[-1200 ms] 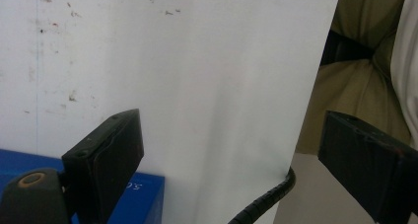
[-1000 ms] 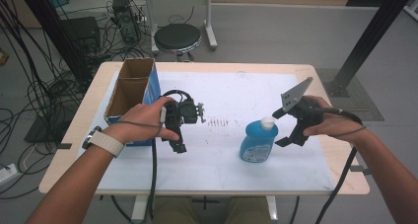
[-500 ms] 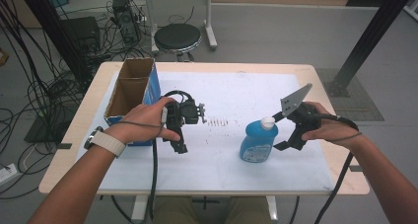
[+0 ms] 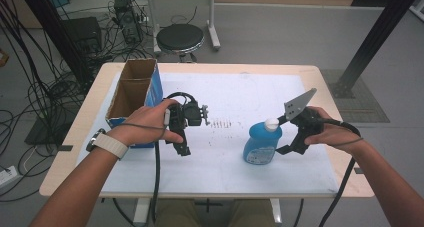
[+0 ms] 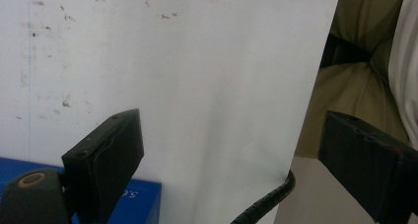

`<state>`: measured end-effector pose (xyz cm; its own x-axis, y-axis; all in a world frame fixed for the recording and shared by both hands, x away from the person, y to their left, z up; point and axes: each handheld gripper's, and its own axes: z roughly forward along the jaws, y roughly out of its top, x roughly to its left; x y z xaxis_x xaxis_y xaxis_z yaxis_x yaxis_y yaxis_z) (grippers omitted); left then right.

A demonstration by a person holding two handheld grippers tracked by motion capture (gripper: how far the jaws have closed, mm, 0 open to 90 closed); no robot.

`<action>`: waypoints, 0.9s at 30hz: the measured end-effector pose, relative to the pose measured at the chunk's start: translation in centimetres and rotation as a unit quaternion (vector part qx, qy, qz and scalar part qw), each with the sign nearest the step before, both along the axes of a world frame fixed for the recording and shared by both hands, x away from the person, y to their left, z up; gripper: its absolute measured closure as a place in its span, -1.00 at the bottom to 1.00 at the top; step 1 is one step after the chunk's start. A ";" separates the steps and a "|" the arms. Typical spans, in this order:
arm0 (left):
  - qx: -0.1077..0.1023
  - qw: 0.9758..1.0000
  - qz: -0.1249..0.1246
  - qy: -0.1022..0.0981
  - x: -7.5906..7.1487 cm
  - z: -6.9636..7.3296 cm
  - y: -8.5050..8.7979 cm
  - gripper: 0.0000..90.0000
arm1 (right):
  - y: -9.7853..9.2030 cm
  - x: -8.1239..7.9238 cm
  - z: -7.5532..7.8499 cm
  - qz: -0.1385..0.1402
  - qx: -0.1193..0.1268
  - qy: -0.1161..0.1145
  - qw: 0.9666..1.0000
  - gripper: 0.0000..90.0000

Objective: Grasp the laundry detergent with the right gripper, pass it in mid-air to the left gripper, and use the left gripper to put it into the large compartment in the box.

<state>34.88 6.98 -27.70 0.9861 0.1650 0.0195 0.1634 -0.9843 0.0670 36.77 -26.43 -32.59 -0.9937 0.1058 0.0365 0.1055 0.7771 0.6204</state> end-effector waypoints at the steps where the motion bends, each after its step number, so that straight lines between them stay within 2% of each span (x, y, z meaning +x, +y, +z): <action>1: -0.001 1.000 0.000 -0.001 0.0 0.0 0.0 -0.76 | 0.0 0.0 -0.1 0.001 -0.001 -0.001 1.000 -0.91; 27: 0.000 1.000 0.003 0.002 0.1 -0.1 0.1 -0.76 | 0.3 0.2 -0.4 -0.002 -0.002 -0.002 1.000 -0.91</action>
